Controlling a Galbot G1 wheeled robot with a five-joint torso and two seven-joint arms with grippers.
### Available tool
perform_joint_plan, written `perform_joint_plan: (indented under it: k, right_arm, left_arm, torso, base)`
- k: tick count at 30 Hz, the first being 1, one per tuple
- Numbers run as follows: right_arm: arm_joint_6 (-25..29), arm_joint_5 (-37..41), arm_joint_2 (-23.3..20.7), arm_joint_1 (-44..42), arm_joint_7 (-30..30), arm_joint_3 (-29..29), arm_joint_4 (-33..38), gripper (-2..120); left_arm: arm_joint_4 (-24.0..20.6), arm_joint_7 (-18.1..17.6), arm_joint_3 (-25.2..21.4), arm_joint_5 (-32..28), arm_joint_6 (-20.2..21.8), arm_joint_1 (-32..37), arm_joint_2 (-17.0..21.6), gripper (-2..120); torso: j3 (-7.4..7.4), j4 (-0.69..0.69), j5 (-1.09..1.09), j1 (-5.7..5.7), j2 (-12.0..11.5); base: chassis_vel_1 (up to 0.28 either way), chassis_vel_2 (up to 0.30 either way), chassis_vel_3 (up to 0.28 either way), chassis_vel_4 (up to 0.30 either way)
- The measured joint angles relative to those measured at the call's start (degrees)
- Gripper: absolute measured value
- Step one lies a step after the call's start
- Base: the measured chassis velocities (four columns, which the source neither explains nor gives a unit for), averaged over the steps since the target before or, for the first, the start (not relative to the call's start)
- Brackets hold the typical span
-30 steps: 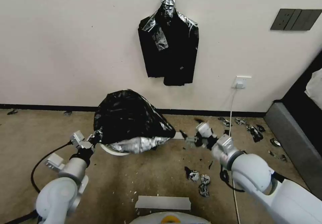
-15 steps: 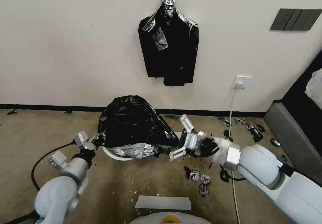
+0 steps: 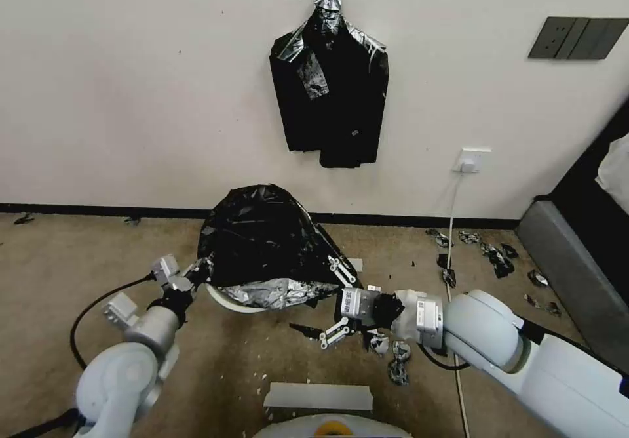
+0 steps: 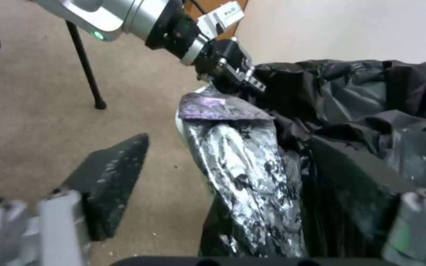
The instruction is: Place a trash bag onto the trash bin.
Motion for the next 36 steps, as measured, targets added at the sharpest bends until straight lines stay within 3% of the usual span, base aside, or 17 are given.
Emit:
perform_joint_plan:
  k: [4, 23, 36]
  right_arm:
    - [-0.02, -0.80, 0.59, -0.04, 0.11, -0.26, -0.63, 68]
    - [0.13, -1.08, 0.98, -0.91, 0.29, -0.23, 0.45, 2]
    - [0.37, 0.15, 1.87, -0.85, -1.33, -4.02, 0.81, 0]
  left_arm:
    - [0.00, 0.07, 0.30, 0.34, 0.02, 0.19, -0.18, 4]
    - [-0.39, -0.48, 0.60, 0.80, 0.87, 0.05, -0.61, 4]
    - [-1.17, -2.10, 1.18, 0.49, 1.67, 0.16, -2.11, 4]
  torso:
    - [0.00, 0.00, 0.00, 0.00, 0.00]
    - [0.00, 0.00, 0.00, 0.00, 0.00]
    - [0.00, 0.00, 0.00, 0.00, 0.01]
  base:
    - [0.000, 0.000, 0.000, 0.000]
    - [0.000, 0.000, 0.000, 0.000]
    - [0.000, 0.000, 0.000, 0.000]
